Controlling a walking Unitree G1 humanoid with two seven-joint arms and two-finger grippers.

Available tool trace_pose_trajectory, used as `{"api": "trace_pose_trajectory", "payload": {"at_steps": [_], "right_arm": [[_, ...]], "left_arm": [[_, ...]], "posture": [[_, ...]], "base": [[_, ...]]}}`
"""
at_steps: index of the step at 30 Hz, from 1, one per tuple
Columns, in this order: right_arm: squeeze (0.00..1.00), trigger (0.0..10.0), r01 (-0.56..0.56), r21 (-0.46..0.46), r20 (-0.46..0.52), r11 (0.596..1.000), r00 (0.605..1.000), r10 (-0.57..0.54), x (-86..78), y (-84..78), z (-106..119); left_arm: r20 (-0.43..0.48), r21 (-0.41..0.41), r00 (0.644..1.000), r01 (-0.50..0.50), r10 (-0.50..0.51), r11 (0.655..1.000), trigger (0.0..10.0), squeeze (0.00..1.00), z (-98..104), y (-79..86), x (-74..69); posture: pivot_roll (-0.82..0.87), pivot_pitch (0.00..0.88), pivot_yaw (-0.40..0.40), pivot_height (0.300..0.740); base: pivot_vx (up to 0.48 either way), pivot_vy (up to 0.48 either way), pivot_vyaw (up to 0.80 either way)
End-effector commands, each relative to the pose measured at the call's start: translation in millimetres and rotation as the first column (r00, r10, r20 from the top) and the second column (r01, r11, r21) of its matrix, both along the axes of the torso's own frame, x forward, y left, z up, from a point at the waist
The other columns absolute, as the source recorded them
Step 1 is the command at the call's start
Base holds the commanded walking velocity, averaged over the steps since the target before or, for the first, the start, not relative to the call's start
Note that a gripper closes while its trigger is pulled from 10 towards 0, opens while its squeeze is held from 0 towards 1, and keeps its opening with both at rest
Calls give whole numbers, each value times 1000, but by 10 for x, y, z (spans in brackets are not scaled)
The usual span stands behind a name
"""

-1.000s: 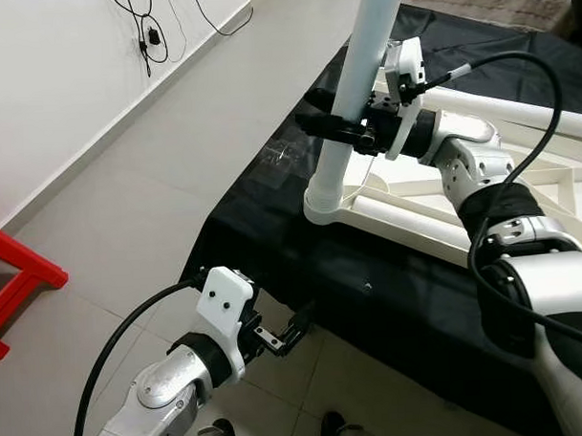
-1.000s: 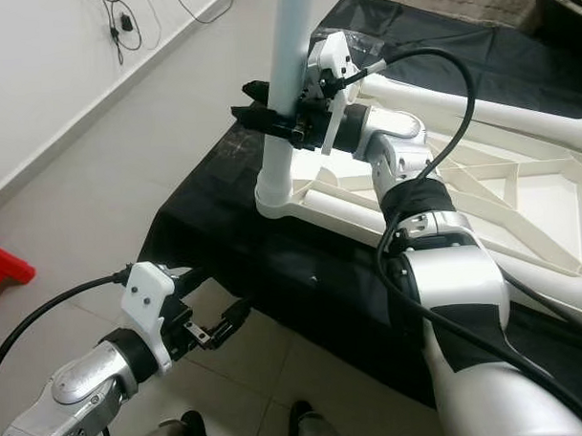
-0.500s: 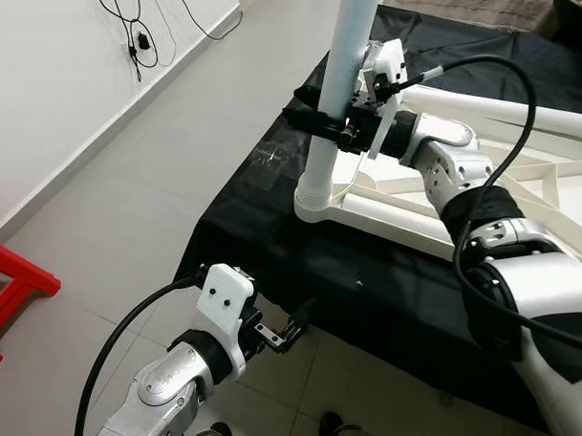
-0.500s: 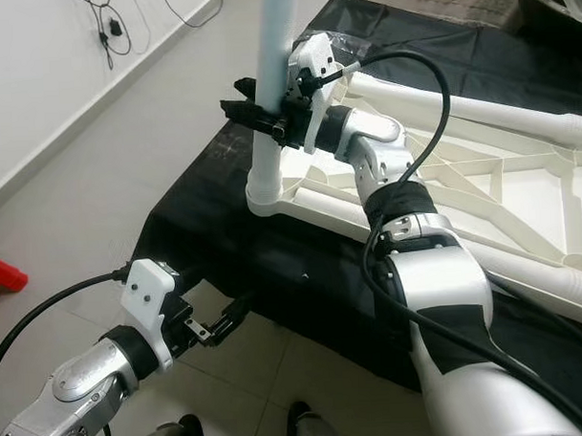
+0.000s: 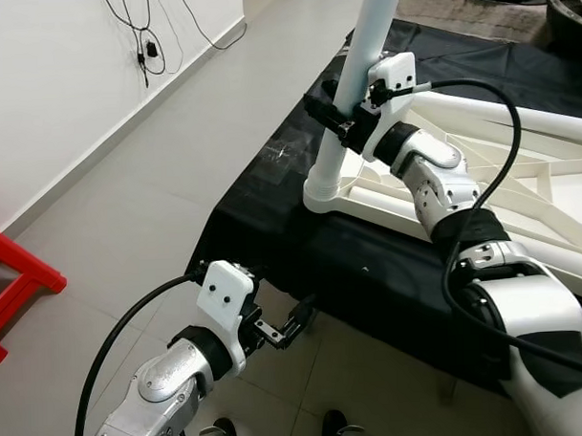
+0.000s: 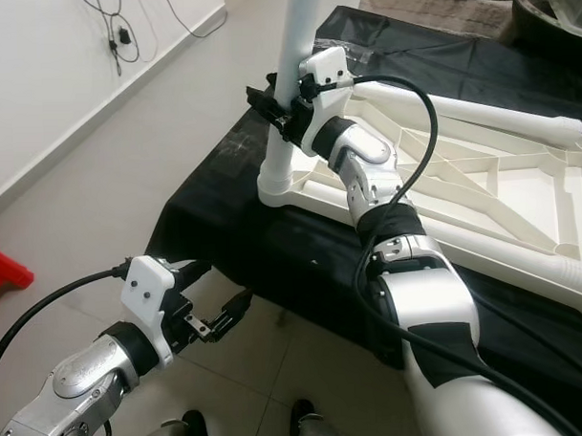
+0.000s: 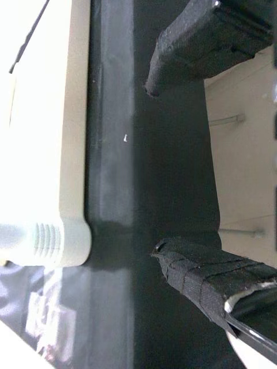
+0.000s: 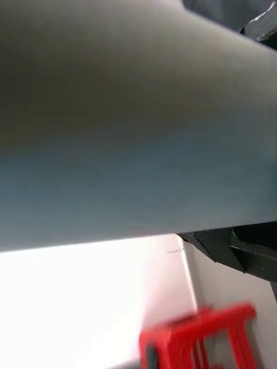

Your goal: Building children table

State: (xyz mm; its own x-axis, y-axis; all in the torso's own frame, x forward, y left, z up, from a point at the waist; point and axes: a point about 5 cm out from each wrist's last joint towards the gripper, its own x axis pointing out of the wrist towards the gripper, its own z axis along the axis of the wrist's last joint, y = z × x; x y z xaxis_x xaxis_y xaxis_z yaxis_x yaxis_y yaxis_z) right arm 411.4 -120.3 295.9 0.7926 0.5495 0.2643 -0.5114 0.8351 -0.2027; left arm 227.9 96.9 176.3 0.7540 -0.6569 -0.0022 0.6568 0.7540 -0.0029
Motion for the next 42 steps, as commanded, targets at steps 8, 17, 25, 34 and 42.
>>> {"api": "trace_pose_trajectory", "payload": {"at_steps": [8, 17, 25, 34, 42], "right_arm": [[0, 0, 394, 18, -254, 919, 891, -377, 99, -48, -450], [0, 0, 670, 80, -335, 738, 715, -614, 113, -97, -463], [0, 0, 847, 62, -360, 529, 513, -779, 66, -146, -506], [0, 0, 966, 166, -396, 200, 251, -883, -68, -200, -423], [0, 0, 987, 163, -500, -5, 78, -863, -155, -95, -417]], "left_arm": [[-8, 26, 1000, -7, 7, 1000, 10000, 0, -56, 23, 0], [-5, 27, 1000, -6, 6, 1000, 10000, 0, -57, 20, 8], [-1, 31, 1000, -9, 9, 999, 10000, 0, -51, 29, 14], [3, 33, 1000, -13, 13, 999, 10000, 0, -46, 35, 27], [7, 34, 1000, -11, 11, 999, 10000, 0, -38, 26, 41]], "posture": [[73, 283, -72, 740], [74, 288, -75, 740], [77, 293, -75, 740], [82, 295, -75, 740], [99, 293, -71, 740]], "base": [[0, 0, 0], [0, 0, 0], [0, 0, 0], [0, 0, 0], [0, 0, 0]]}}
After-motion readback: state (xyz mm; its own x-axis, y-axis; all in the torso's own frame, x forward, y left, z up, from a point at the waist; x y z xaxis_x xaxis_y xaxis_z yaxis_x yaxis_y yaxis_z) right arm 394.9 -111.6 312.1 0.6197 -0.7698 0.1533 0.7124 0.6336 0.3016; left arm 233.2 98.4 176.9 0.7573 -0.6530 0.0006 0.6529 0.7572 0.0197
